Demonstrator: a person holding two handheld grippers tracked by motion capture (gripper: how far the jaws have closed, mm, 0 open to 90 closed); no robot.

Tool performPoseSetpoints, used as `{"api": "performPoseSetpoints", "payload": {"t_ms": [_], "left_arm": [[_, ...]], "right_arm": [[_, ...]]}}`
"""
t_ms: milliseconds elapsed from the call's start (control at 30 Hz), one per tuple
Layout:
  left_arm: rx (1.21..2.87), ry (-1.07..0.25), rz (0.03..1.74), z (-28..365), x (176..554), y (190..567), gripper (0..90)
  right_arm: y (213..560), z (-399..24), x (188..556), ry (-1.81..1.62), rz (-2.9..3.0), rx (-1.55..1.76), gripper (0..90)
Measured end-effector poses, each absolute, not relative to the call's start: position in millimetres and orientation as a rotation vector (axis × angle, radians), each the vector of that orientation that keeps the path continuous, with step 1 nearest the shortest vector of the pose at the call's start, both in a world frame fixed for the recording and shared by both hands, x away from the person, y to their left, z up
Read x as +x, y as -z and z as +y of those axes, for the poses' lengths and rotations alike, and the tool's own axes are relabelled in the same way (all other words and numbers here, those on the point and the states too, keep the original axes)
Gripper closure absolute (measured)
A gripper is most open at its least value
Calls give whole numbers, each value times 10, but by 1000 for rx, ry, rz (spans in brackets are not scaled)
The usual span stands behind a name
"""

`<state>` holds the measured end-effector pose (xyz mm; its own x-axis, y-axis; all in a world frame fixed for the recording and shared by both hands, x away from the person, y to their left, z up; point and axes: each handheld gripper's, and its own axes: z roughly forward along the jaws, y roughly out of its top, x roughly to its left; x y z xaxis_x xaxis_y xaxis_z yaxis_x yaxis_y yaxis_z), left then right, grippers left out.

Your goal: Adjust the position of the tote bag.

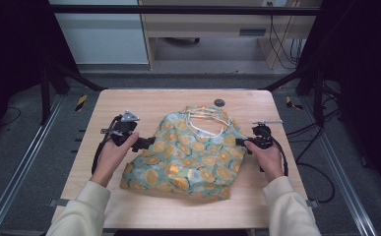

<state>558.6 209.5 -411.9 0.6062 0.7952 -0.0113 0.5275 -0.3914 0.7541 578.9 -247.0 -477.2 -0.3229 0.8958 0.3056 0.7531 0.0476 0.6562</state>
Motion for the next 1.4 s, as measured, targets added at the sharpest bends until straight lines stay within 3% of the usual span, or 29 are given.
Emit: {"api": "performPoseSetpoints", "payload": {"t_ms": [33, 67, 133, 233, 867, 1400], "left_arm": [[2086, -458, 1050, 2102, 5582, 4123, 32], [2086, -458, 1050, 2102, 5582, 4123, 32], [2085, -459, 1067, 2106, 5585, 4125, 34], [2100, -444, 1084, 2078, 5611, 4136, 34], [2147, -363, 1142, 1915, 5731, 4254, 40], [2183, -403, 1153, 1311, 5903, 4143, 36]], "right_arm": [[4743, -2434, 5780, -1147, 2129, 1667, 734], [4743, -2434, 5780, -1147, 2129, 1667, 734], [4695, -2384, 5771, -1154, 2122, 1612, 854], [4661, -2334, 5768, -1133, 2135, 1562, 876], [4608, -2231, 5750, -1148, 2177, 1483, 832], [4547, -2164, 5695, -1172, 2181, 1445, 812]]}}
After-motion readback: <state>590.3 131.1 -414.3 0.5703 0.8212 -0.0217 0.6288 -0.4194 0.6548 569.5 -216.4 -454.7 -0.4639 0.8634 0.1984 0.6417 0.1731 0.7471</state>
